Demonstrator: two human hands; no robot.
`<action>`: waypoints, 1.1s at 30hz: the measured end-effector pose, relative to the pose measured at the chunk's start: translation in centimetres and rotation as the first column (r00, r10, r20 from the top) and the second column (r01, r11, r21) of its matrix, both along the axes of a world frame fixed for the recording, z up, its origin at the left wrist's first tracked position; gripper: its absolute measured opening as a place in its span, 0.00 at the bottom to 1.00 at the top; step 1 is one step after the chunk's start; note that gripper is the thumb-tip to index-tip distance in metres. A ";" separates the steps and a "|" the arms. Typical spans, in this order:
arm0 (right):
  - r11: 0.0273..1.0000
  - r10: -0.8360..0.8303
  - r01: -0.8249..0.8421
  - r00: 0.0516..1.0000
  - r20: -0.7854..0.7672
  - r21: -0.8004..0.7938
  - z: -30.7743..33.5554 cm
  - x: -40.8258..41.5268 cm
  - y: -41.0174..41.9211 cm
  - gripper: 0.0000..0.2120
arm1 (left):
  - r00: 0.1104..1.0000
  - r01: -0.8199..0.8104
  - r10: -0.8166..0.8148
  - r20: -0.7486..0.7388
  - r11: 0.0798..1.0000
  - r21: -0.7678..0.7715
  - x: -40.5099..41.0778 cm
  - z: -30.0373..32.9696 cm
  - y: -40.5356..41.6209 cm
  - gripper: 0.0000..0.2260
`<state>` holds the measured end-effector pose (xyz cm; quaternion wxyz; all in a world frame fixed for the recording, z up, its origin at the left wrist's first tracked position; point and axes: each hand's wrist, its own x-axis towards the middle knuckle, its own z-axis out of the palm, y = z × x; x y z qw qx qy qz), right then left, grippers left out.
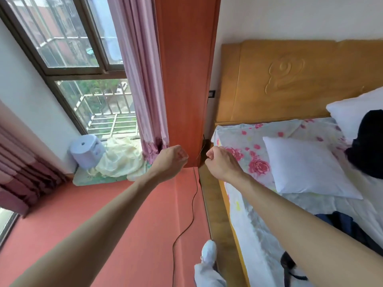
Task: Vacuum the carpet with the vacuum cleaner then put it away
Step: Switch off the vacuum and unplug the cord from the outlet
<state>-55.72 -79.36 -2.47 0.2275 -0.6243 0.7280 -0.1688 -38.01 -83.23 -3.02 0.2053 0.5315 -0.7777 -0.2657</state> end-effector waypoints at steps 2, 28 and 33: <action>1.000 -0.006 0.006 1.000 0.006 -0.013 -0.7 -0.8 -4.2 0.16 | 1.000 0.010 -0.010 0.011 1.000 0.014 -1.0 -0.5 -4.0 0.06; 0.824 -0.565 0.540 0.802 0.191 0.170 -3.5 -10.3 -46.9 0.14 | 0.849 0.490 -0.515 0.120 0.851 0.188 -16.1 -1.0 -50.7 0.12; 0.790 -0.612 0.585 0.762 0.209 0.181 -4.4 -13.5 -51.0 0.14 | 0.809 0.528 -0.549 0.208 0.836 0.152 -20.1 -2.5 -54.1 0.12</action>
